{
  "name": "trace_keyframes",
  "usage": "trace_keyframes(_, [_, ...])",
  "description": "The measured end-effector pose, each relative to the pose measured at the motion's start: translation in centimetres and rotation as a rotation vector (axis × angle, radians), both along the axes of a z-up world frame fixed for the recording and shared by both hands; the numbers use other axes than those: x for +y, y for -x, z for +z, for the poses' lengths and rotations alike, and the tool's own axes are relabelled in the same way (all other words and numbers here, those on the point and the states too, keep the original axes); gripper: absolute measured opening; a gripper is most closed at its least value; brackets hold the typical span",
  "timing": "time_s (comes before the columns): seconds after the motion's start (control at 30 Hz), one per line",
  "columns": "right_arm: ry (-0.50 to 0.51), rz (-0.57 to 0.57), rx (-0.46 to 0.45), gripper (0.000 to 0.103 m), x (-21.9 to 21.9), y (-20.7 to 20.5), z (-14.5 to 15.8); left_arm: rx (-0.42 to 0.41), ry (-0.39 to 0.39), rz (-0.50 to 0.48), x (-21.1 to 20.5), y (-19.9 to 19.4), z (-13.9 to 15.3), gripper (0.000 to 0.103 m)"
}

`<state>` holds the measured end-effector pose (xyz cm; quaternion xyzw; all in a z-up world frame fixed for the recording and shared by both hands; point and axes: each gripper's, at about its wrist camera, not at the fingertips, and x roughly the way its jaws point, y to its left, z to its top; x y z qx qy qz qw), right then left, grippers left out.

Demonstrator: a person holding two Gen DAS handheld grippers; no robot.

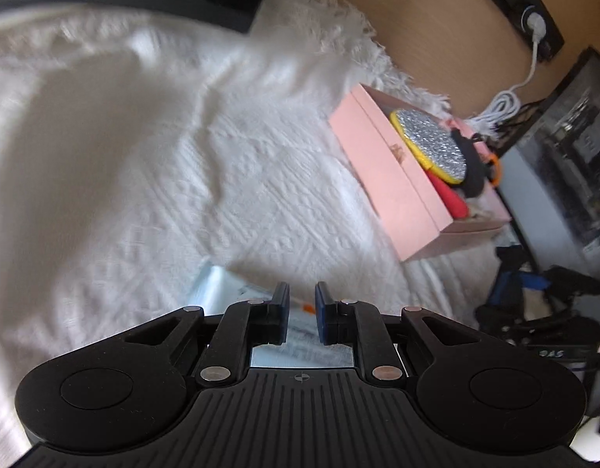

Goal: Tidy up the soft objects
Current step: 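Lift the blue-black pouch by its strap with the right tool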

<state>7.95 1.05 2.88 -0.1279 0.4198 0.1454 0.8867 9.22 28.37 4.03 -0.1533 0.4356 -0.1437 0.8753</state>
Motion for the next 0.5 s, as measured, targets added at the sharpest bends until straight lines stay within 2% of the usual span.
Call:
trace_keyframes(0.07, [-0.020, 0.009, -0.005, 0.084, -0.6, 0.6, -0.3, -0.021, -0.028, 0.037, 0.4, 1.4, 1.2, 0.016])
trace_keyframes(0.13, [-0.016, -0.008, -0.019, 0.084, -1.1, 1.1, -0.6, 0.012, -0.032, 0.096, 1.4, 2.8, 1.7, 0.015])
trace_keyframes(0.17, [-0.018, -0.030, -0.024, 0.084, -1.5, 1.5, -0.8, 0.044, -0.009, 0.099, 1.7, 3.4, 1.7, 0.015])
trace_keyframes(0.2, [-0.026, -0.045, -0.023, 0.084, -1.9, 1.7, -0.9, 0.075, 0.024, 0.059, 1.8, 3.9, 1.6, 0.015])
trace_keyframes(0.27, [-0.047, -0.077, -0.010, 0.084, -2.8, 1.9, -1.4, 0.148, 0.067, -0.086, 0.7, 4.9, 1.0, 0.015])
trace_keyframes(0.37, [-0.058, -0.121, -0.001, 0.084, -4.0, 2.0, -1.8, 0.231, 0.042, -0.288, -2.4, 6.1, -0.3, 0.016])
trace_keyframes(0.47, [-0.042, -0.134, -0.020, 0.084, -4.5, 2.4, -1.6, 0.272, -0.034, -0.346, -4.6, 6.1, -1.6, 0.015])
trace_keyframes(0.5, [-0.038, -0.138, -0.026, 0.084, -4.6, 2.6, -1.5, 0.266, -0.022, -0.336, -4.7, 5.8, -1.7, 0.014])
